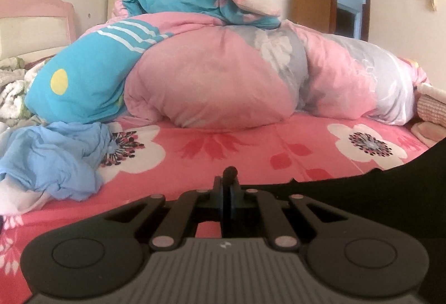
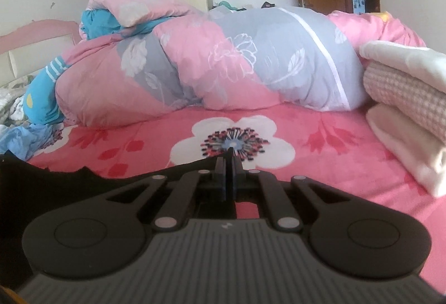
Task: Fold clothes
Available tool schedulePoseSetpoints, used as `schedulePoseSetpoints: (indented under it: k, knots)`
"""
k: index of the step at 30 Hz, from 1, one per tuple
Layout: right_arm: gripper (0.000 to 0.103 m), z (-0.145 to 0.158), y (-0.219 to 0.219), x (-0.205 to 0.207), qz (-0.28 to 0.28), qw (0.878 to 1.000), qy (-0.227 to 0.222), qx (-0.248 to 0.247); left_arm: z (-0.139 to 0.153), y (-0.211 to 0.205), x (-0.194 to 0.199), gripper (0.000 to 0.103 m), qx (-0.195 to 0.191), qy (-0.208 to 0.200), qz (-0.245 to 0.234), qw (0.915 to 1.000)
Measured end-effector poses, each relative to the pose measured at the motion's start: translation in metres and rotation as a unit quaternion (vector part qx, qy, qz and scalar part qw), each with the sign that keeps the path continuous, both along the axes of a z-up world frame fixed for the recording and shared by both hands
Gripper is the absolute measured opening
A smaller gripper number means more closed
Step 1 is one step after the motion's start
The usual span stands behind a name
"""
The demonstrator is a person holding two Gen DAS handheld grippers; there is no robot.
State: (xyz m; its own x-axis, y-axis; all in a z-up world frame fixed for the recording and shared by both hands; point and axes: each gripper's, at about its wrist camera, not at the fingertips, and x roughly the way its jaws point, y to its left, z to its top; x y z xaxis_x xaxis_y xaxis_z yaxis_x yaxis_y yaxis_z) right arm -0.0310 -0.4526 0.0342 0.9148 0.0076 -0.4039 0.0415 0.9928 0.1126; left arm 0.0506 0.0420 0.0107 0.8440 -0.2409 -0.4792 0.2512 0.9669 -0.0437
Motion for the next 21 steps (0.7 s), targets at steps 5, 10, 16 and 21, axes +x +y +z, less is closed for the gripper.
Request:
schedulePoseSetpoints:
  k: [5,10,16,21]
  knots:
    - [0.002,-0.003,-0.001,0.032,0.002,1.0,0.004,-0.002,-0.014,-0.001,0.023,0.005,0.001,0.013,0.006,0.9999]
    - [0.002,-0.014,-0.005,0.065,0.001,1.0,0.015,-0.004,-0.027,-0.002,0.047,0.005,0.002,0.027,0.012,0.9996]
    - [0.002,-0.038,-0.01,0.091,-0.006,0.999,0.043,-0.005,-0.044,-0.007,0.066,0.005,0.007,0.041,0.011,0.9991]
    - [0.002,-0.056,-0.017,0.103,-0.014,0.998,0.061,0.001,-0.049,-0.01,0.075,0.005,0.011,0.043,0.007,0.999]
